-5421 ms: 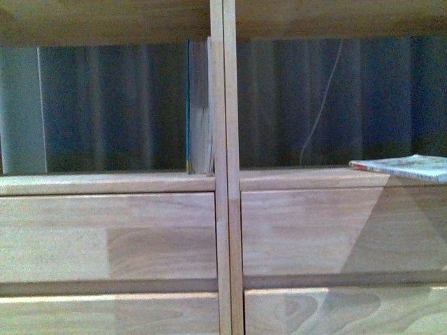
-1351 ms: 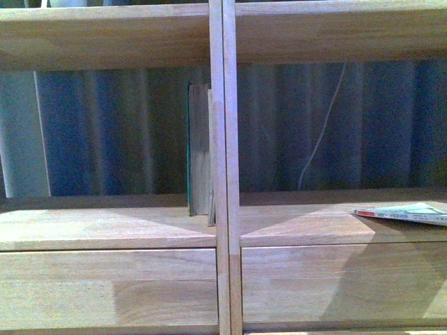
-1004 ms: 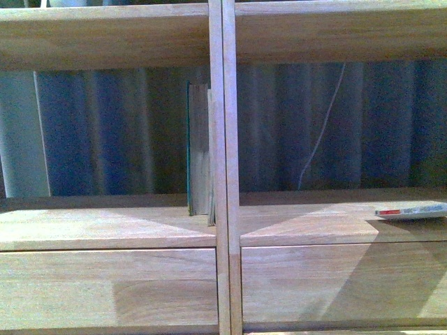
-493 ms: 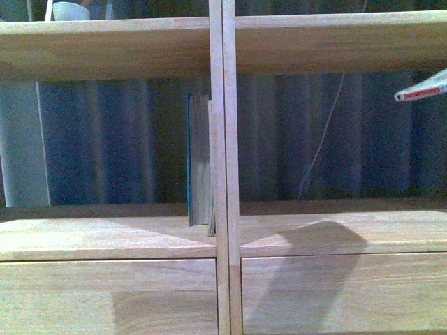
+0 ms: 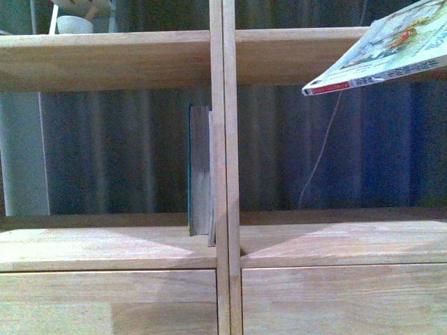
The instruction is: Organize books on shelf
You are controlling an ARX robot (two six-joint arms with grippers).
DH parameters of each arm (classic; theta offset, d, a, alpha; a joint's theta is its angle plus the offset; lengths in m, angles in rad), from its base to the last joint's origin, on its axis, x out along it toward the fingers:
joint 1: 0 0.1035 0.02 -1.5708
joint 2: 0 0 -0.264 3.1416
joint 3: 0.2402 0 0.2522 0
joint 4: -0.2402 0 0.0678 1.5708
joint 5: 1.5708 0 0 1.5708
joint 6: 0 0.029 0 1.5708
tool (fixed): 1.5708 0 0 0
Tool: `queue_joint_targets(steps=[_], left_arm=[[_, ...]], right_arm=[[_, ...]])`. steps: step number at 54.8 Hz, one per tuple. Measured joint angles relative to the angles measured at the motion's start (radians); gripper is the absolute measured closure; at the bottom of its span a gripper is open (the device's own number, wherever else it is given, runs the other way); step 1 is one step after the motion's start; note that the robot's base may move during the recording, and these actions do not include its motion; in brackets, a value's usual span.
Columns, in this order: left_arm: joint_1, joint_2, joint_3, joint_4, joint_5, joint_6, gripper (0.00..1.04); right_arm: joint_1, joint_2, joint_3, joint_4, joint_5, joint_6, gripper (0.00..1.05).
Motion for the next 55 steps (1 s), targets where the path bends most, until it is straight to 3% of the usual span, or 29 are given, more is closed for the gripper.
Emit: queue_joint_targets(steps=[2, 6, 10, 15, 17, 32, 40, 46, 55], left_arm=[[0.008, 0.007, 0.002, -0.003, 0.037, -0.009, 0.07], [0.124, 0.121, 0.032, 0.005, 0.403, -0.117, 0.07], [0.187, 0.249, 0.057, 0.077, 0.646, -0.204, 0.07], [0.194, 0.38, 0.105, 0.182, 0.854, -0.281, 0.07], [0.193, 0.426, 0.129, 0.226, 0.886, -0.302, 0.07], [0.233, 0.785, 0.375, 0.558, 0.914, -0.493, 0.07], [0.227, 0.919, 0.505, 0.621, 0.886, -0.526, 0.07], [0.181, 1.018, 0.612, 0.621, 0.853, -0.561, 0.07], [-0.002, 1.164, 0.782, 0.686, 0.808, -0.77, 0.07]], right_arm=[[0.0, 0.0, 0.0, 0.003, 0.004, -0.003, 0.97], [-0.003, 0.0, 0.0, 0.008, 0.006, -0.007, 0.97], [-0.004, 0.0, 0.0, 0.01, -0.004, -0.008, 0.97], [-0.007, 0.0, 0.0, 0.015, -0.006, -0.009, 0.97], [-0.009, 0.0, -0.001, 0.016, -0.004, -0.01, 0.97], [-0.014, 0.001, -0.001, 0.022, -0.011, -0.01, 0.97], [-0.014, 0.011, -0.001, 0.034, -0.017, -0.011, 0.97], [-0.002, 0.037, 0.007, 0.048, -0.021, -0.015, 0.97], [0.026, 0.114, 0.082, 0.1, -0.048, -0.026, 0.97]])
